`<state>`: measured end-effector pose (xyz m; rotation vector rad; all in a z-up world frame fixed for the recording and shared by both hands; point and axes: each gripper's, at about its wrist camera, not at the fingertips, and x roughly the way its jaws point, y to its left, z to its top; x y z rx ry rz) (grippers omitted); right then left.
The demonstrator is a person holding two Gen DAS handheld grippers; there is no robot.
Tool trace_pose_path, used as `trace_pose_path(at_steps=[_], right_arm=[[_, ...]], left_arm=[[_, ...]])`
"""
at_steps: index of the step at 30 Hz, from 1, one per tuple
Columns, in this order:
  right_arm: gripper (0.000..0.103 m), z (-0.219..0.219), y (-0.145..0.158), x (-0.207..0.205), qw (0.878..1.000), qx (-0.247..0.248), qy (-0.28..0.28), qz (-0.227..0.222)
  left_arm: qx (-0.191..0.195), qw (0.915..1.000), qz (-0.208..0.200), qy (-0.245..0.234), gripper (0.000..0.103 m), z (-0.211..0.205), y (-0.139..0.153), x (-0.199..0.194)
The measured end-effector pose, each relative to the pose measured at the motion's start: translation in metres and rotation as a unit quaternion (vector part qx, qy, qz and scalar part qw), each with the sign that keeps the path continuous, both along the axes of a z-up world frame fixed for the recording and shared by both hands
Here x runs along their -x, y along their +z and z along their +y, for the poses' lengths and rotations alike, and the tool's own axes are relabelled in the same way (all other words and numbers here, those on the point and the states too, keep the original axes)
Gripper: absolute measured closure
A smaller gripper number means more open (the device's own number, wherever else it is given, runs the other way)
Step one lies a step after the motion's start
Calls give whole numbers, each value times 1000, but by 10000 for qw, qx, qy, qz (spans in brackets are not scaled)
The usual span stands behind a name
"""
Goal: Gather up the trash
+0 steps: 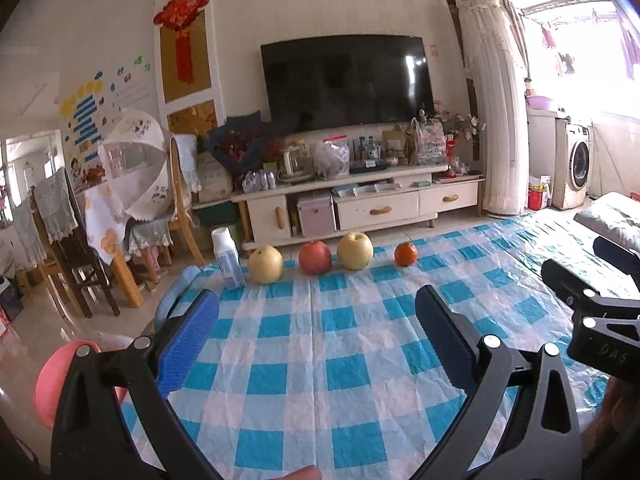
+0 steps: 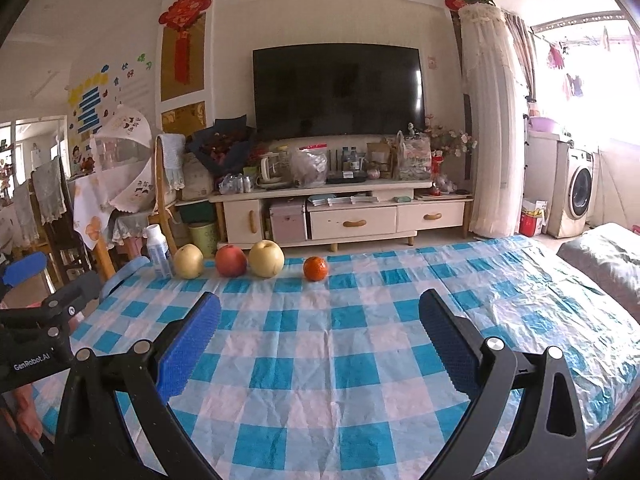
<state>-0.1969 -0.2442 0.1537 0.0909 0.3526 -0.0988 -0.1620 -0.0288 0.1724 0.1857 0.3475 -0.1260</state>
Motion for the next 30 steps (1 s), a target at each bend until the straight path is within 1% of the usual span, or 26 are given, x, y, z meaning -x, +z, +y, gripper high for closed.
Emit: trace_pose_path(at_steps=[5, 11, 20, 24, 27, 29, 30], right_arm=[[5, 3, -4, -2, 10000, 70, 30, 61], [5, 8, -11, -10, 9997, 155, 84, 177], [5, 21, -32, -26, 9984, 240, 212, 456], [5, 24, -50, -43, 9966, 148, 291, 760], [5, 24, -66, -57, 9936, 0, 324, 1081], [5, 28, -85, -76, 9875, -36, 352, 1534], [5, 29, -92, -81, 9856, -33, 342, 1658]], left_arm=[[-13, 10000, -52, 29, 4, -2, 0, -1], [18, 10000, 15, 55, 4, 0, -4, -4], [43, 9996, 230, 173, 4, 4, -25, -23], [199, 9981, 541, 210, 4, 10, -42, -39], [91, 9953, 886, 385, 4, 11, -67, -60], [79, 9919, 1164, 502, 4, 11, -84, -75], [125, 9890, 1360, 564, 4, 11, -94, -85]])
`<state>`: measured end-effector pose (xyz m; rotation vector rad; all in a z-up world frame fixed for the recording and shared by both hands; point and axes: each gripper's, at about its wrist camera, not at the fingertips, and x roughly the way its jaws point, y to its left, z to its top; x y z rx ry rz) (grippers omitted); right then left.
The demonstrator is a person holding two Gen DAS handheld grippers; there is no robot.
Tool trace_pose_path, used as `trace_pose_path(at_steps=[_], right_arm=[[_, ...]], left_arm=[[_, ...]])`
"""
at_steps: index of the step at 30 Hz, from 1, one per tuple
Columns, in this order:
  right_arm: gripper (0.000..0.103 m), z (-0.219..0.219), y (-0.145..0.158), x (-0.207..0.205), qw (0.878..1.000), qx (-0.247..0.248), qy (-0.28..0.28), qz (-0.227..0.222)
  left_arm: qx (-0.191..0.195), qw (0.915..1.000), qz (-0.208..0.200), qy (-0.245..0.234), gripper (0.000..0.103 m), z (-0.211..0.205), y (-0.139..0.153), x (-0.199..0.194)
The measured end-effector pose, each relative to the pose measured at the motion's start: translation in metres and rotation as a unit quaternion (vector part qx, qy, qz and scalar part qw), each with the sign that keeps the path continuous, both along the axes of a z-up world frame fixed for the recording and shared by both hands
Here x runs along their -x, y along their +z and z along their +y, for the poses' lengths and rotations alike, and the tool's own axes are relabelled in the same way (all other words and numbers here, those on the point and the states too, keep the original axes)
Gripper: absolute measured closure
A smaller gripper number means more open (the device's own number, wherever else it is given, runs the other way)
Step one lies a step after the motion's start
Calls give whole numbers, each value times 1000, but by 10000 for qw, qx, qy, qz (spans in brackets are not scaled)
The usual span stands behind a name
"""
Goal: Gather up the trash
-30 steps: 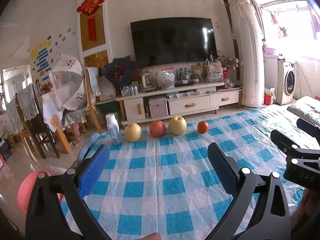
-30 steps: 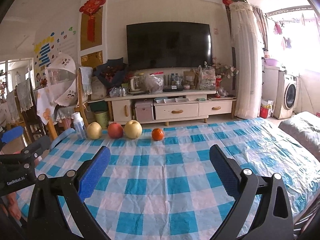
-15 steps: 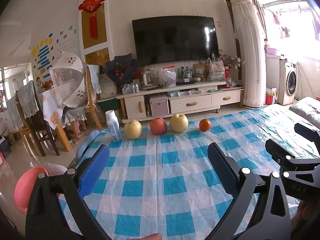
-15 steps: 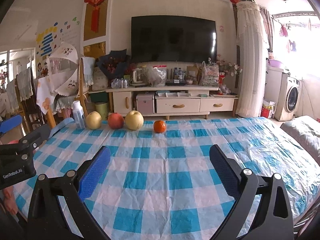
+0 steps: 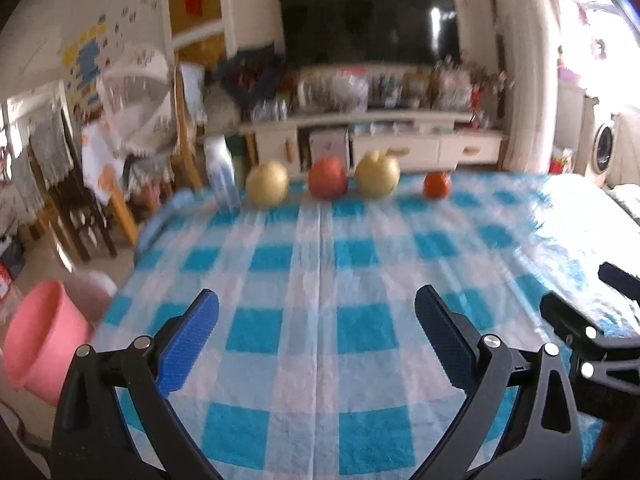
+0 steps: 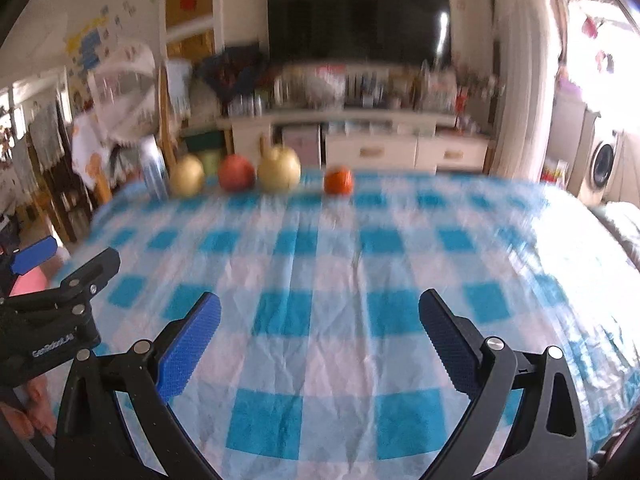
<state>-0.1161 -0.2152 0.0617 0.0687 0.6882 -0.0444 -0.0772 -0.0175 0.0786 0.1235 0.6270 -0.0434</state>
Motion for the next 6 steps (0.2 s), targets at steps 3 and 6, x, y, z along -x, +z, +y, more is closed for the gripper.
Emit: trace_pose_path(at_steps=[3, 6], right_arm=[[5, 5, -27, -26, 9981, -5, -67, 609], [5, 8, -40, -42, 9964, 1, -99, 843]], left_arm=[[113, 9986, 504, 142, 4, 2, -28, -24], [259, 9945, 975, 289, 4, 4, -53, -47]])
